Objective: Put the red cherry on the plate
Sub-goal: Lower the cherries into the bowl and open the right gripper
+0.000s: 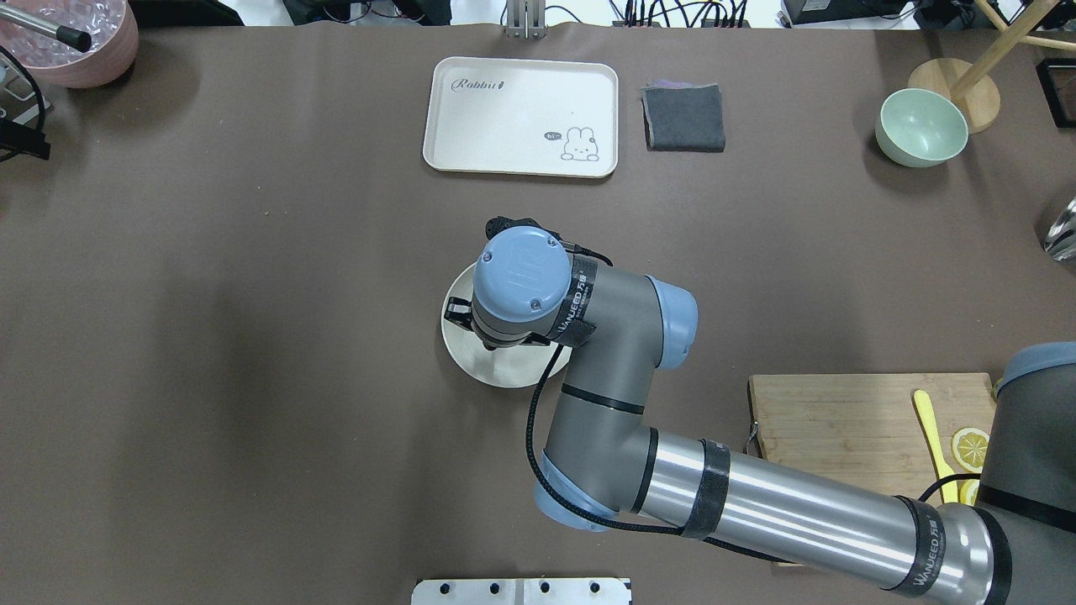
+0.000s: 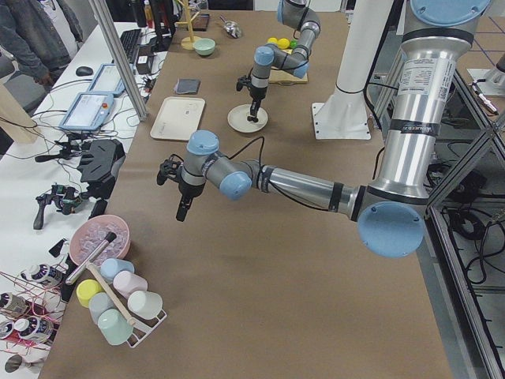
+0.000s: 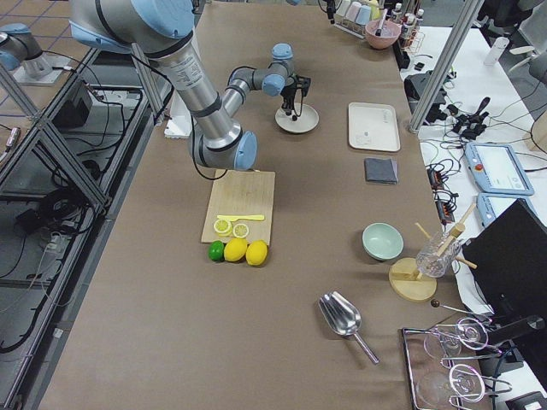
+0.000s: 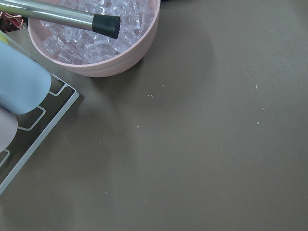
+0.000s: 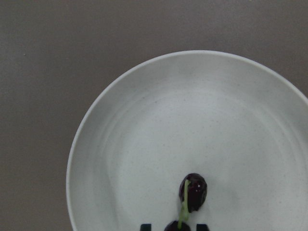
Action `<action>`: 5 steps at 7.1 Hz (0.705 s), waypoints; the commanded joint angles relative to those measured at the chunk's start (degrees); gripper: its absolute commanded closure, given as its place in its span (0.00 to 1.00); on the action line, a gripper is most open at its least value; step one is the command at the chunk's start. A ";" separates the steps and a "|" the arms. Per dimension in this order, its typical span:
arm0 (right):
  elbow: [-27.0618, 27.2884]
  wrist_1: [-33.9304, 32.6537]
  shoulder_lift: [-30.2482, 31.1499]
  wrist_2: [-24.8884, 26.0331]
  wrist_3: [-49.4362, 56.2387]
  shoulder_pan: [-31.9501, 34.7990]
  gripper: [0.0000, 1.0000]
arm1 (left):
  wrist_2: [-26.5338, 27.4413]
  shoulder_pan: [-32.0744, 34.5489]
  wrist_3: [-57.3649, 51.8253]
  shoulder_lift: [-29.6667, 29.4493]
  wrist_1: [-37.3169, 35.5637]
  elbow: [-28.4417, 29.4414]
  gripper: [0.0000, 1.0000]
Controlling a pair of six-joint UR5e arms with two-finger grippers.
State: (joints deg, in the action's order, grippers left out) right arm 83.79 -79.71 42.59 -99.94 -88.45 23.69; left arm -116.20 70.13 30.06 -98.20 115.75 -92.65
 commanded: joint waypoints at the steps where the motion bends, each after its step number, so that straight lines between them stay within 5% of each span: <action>1: 1.54 -1.66 0.31 -0.95 0.65 1.52 0.00 | -0.08 0.00 0.00 0.02 0.09 -0.25 0.02; 5: 27.68 -36.41 3.09 -11.92 14.33 11.96 0.00 | -4.72 1.75 -3.83 2.57 -0.52 -0.77 0.02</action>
State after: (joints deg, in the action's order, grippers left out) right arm 103.03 -105.64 43.75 -108.48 -78.82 31.73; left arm -118.82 70.71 28.87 -96.45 115.59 -93.13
